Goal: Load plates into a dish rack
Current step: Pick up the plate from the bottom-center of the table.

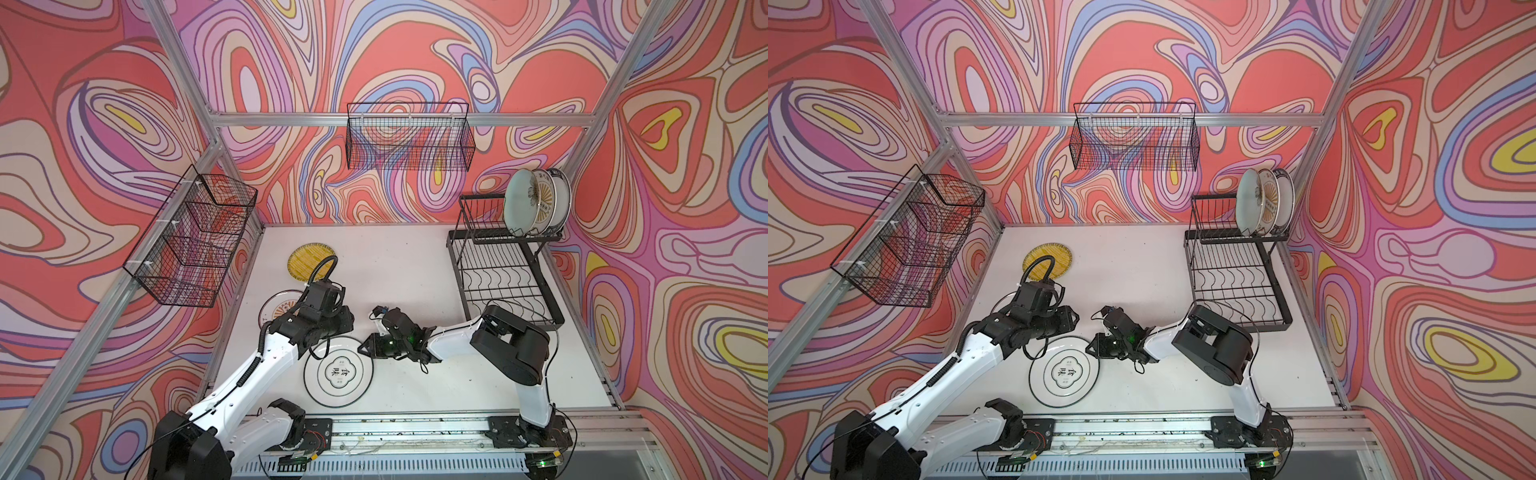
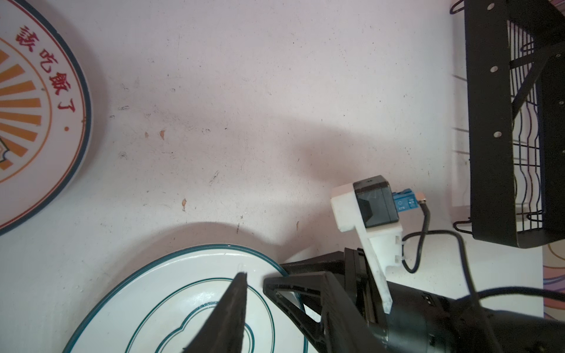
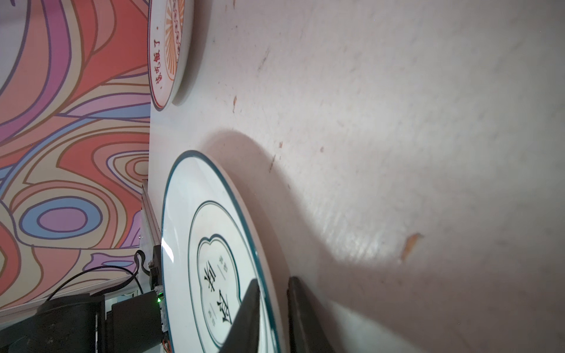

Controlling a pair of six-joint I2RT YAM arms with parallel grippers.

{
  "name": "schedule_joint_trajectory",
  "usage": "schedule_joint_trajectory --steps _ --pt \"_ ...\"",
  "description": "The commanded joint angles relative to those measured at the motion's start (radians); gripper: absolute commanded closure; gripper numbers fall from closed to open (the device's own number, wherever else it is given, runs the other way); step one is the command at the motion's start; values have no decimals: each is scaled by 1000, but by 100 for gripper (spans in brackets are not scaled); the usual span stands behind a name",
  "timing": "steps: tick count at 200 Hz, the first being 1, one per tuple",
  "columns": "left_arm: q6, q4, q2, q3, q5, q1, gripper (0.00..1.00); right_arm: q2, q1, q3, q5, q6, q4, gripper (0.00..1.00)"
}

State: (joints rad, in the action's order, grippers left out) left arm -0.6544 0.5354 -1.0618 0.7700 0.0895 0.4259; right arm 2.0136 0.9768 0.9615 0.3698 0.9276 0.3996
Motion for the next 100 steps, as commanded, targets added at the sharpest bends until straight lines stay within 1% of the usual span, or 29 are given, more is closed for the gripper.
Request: schedule_joint_trajectory --steps 1,54,78,100 --pt "12 20 -3 11 6 4 56 34 6 5 -25 2 -39 84" --pt "12 21 -7 12 6 5 56 27 6 16 -41 -9 -71 89" --pt "10 21 -12 13 10 4 56 22 4 22 -49 -16 -86 93" --pt "9 22 -13 18 16 5 57 17 2 23 -55 -21 -90 95"
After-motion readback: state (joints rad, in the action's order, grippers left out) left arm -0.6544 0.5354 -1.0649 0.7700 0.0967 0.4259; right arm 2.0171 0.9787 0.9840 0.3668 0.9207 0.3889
